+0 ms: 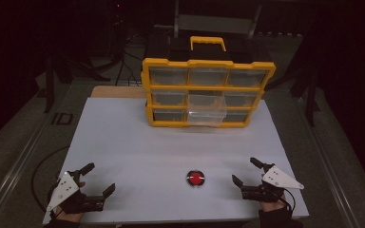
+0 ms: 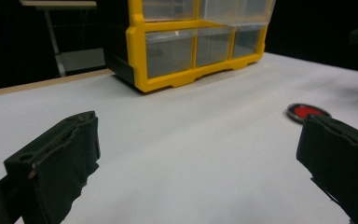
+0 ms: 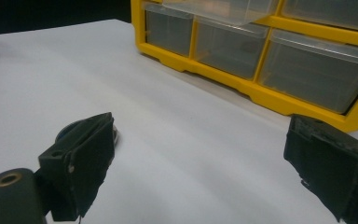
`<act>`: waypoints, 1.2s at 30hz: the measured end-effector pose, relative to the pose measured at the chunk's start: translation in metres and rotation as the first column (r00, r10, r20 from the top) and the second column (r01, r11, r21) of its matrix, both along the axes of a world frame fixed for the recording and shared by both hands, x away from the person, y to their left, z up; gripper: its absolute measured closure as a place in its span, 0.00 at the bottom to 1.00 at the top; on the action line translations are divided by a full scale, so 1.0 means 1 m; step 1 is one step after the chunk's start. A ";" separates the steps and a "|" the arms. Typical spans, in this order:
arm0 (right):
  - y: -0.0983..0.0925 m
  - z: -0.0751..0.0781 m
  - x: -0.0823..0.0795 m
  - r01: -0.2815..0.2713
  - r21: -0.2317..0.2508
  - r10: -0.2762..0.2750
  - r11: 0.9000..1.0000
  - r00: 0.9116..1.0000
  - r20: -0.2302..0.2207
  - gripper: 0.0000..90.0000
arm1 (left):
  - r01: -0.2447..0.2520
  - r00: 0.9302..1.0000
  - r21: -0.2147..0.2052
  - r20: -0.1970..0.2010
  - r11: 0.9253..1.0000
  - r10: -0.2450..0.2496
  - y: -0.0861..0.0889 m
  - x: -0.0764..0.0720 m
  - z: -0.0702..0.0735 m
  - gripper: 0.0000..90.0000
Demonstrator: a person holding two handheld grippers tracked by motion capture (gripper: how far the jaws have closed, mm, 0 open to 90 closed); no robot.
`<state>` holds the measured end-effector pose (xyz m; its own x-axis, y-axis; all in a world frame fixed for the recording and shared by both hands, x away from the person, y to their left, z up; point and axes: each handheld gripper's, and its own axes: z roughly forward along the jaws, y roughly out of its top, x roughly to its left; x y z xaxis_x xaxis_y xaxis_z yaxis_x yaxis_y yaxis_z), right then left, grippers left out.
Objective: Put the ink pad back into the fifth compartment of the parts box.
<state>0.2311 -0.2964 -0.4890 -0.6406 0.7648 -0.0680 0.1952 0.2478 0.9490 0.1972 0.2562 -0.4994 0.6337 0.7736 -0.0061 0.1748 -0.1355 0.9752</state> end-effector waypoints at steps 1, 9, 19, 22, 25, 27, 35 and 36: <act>0.001 0.000 0.000 -0.001 -0.004 0.001 1.000 1.000 0.000 0.10 | 0.006 1.000 0.005 -0.001 1.000 -0.006 -0.001 0.000 0.000 0.00; 0.001 -0.001 0.001 -0.006 -0.010 0.006 1.000 1.000 -0.011 0.10 | 0.005 1.000 0.008 -0.015 1.000 -0.005 -0.001 0.000 0.001 0.00; 0.001 0.000 0.001 -0.013 -0.007 0.013 1.000 1.000 -0.023 0.10 | 0.001 1.000 0.003 -0.027 1.000 0.000 -0.001 -0.001 0.003 0.00; 0.001 0.000 0.001 -0.014 -0.005 0.014 1.000 1.000 -0.025 0.10 | 0.003 1.000 0.002 -0.029 1.000 -0.003 0.000 0.000 0.004 0.00; 0.001 0.001 0.001 -0.022 0.000 0.022 1.000 0.999 -0.034 0.10 | 0.025 0.999 -0.001 -0.048 1.000 -0.025 -0.001 0.000 0.003 0.00; 0.000 0.002 0.001 -0.022 0.004 0.023 1.000 0.999 -0.031 0.10 | 0.026 0.999 0.004 -0.046 1.000 -0.026 -0.002 0.000 0.003 0.00; 0.000 0.010 0.001 -0.024 -0.001 0.024 1.000 0.999 -0.036 0.09 | 0.017 0.999 -0.004 -0.046 1.000 -0.018 -0.001 0.000 0.004 0.00; 0.000 0.010 0.001 -0.024 -0.001 0.024 1.000 0.999 -0.036 0.09 | 0.019 0.999 -0.004 -0.046 1.000 -0.020 -0.001 0.000 0.004 0.00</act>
